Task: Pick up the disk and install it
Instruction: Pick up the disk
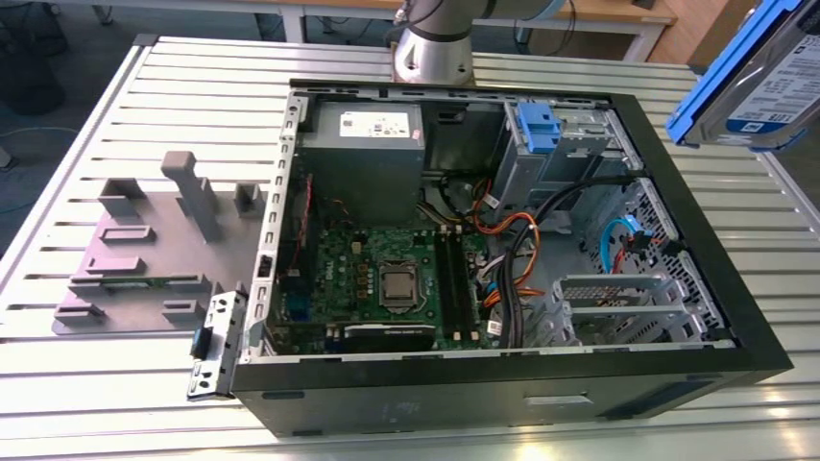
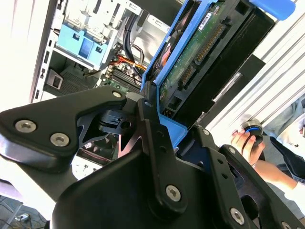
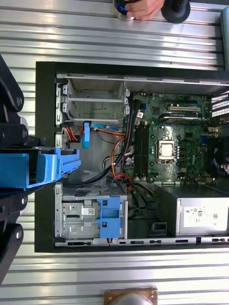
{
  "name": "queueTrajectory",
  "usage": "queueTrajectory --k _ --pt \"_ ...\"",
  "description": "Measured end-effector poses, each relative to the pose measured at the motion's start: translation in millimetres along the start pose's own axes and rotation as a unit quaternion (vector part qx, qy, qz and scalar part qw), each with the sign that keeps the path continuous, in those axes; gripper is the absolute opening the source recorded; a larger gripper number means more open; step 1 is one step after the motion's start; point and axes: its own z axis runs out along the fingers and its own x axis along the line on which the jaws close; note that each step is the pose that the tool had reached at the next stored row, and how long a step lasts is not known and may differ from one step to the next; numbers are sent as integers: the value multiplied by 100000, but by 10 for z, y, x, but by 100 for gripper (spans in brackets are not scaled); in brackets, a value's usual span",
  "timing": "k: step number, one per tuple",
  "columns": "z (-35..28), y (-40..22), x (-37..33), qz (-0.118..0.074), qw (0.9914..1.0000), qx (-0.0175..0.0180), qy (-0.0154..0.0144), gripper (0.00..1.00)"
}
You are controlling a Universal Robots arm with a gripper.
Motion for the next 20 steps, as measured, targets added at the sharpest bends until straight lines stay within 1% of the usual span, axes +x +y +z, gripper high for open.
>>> queueTrajectory --k 9,20 --pt "4 0 45 -2 100000 0 -2 37" --pt "7 -1 70 -2 100000 -1 -4 37"
